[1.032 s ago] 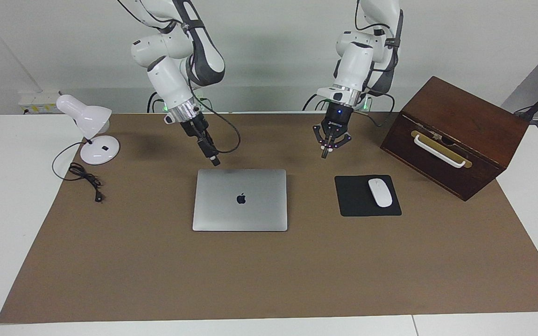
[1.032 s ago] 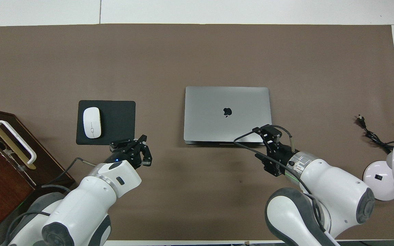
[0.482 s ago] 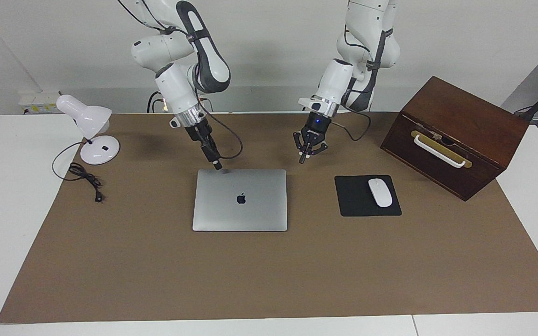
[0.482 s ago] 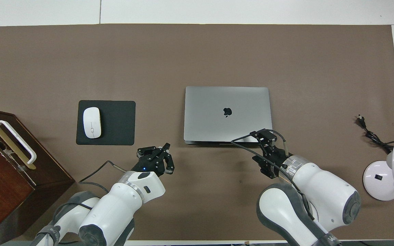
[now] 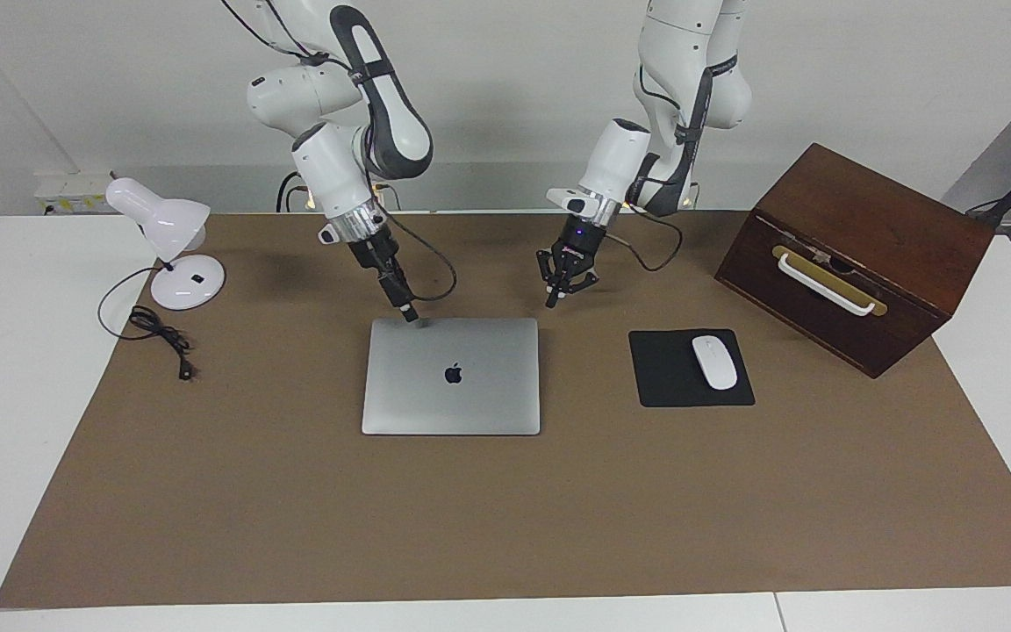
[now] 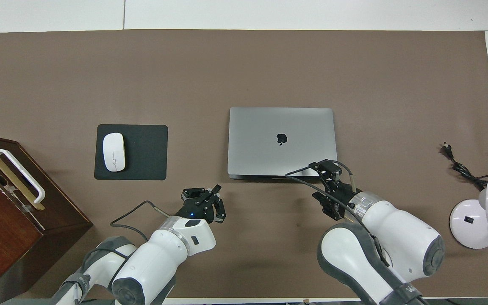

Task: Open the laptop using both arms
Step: 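Press the left gripper on the laptop base front edge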

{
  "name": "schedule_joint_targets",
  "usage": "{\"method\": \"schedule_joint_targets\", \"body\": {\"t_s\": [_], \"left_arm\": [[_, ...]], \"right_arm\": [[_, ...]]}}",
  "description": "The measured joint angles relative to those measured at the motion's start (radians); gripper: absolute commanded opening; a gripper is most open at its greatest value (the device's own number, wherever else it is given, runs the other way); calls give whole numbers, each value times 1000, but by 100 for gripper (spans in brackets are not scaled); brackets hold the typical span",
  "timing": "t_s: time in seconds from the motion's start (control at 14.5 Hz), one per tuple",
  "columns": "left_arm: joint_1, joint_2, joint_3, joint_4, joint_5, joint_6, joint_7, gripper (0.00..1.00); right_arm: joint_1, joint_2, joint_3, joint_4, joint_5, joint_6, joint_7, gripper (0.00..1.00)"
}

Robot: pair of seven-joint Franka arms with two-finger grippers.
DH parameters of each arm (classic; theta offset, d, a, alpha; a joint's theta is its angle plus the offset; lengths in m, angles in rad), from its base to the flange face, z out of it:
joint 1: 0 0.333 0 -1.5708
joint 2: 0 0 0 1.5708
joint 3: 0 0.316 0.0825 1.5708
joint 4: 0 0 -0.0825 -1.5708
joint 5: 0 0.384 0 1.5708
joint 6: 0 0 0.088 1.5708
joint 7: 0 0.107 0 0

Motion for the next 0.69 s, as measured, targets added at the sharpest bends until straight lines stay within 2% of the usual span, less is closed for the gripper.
{"method": "schedule_joint_targets", "body": {"t_s": [0.69], "left_arm": [[-1, 140, 1, 136, 12, 2, 11, 0]], "right_arm": [[-8, 52, -8, 58, 0, 20, -52, 100]]}}
